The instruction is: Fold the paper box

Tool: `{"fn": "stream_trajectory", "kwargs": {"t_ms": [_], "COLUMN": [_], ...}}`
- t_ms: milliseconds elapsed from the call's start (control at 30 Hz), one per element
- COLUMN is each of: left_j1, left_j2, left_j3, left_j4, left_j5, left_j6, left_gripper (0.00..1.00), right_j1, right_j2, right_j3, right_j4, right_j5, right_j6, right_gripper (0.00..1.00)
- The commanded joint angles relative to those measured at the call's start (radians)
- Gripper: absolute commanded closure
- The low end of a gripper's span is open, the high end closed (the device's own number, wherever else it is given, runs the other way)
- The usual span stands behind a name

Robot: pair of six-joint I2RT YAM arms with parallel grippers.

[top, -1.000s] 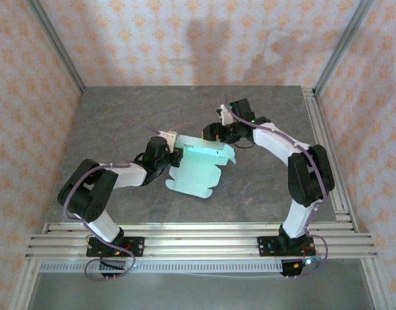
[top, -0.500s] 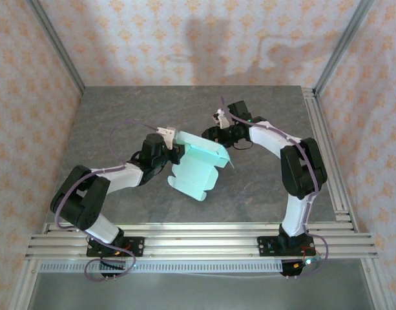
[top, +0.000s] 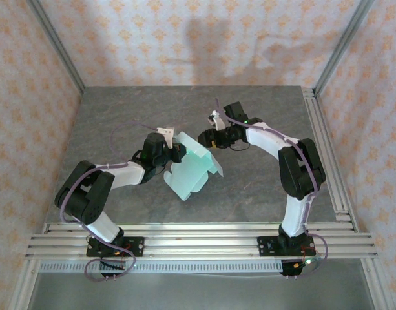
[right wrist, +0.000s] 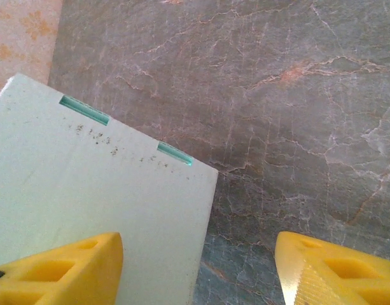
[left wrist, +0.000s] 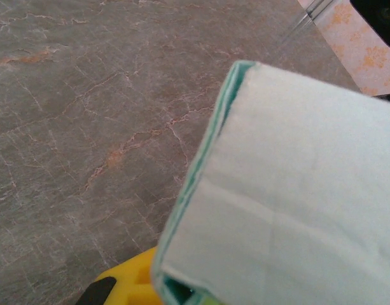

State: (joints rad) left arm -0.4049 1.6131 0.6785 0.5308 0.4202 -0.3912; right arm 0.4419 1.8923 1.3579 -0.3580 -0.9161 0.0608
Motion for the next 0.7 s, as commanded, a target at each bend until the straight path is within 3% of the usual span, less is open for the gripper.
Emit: {"fn": "stream_trajectory", "kwargs": {"t_ms": [0,267,667], "left_j1": [-0.002,-0.001,0.002], "left_j2": [0.021,0.0,-0.041], "left_j3": [0.056,0.029,0.013], "left_j4": [0.089,0.015,0.025], "left_j5": [0.003,-0.015,0.021], "left_j6": [-0.027,0.066,0.059], "left_gripper": [0.96,0.97,0.98], "right_j1": [0.064,-0.016,-0.089], "right_j2": [-0.016,-0.063,-0.166], "right_j3": [0.006,-0.011,-0.105], "right_j4": [-0.029,0.068,0.254], "right_j5": [-0.075,-0.064,0.037], "right_j6": [-0.056,0.055,0.21], "right_gripper": [0.35,0.35,0.35]}}
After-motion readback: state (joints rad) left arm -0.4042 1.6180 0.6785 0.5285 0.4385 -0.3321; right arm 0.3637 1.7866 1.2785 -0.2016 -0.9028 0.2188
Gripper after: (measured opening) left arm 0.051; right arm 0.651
